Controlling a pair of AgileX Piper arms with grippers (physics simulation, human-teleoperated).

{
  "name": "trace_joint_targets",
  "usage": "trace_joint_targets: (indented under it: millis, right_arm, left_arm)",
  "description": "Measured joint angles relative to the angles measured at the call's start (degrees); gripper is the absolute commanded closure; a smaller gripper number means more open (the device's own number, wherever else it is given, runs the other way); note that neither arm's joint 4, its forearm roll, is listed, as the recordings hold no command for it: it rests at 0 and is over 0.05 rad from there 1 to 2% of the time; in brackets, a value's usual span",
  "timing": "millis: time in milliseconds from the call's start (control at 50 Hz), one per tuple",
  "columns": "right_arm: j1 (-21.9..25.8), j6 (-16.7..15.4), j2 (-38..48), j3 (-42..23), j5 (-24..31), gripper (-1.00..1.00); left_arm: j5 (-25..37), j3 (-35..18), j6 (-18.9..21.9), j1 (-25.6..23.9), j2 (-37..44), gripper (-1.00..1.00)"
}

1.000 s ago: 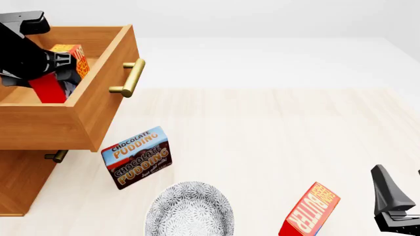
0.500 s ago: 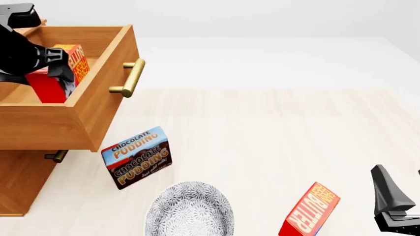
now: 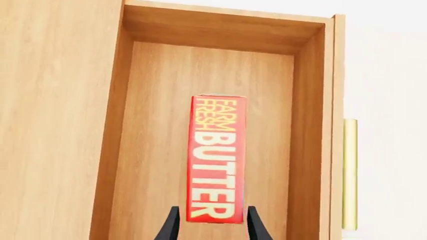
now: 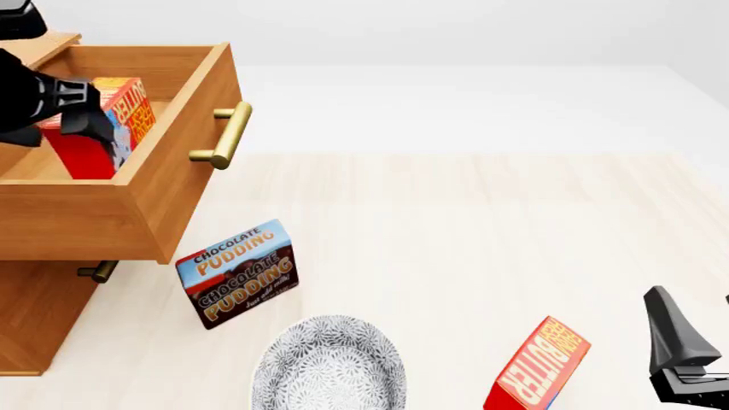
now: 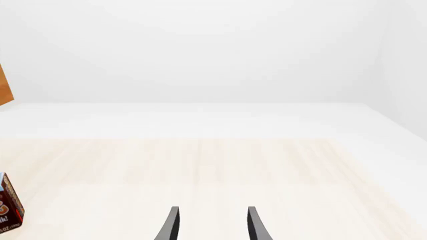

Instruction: Put the butter at the front in the top drawer of the cabinet and close it.

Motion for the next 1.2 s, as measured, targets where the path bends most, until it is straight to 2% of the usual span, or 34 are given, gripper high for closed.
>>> trace_joint_targets:
  millis: [620,900,1200]
  right_arm:
    - [0.00,0.00,0.00,0.00,0.00,-1.00]
    - [0.00,0.00,0.00,0.00,0.00,-1.00]
    - [-0.02,0.00,0.76,-0.26,-0.51,-1.00]
  left_arm:
    - [4.91,-1.99,3.63,-4.20,-8.23,-1.00]
    - [5.02,-4.79,6.20,-9.21,-8.95,-1.00]
    - [2.62,-8.25,8.76,-16.20,-5.92,-1.00]
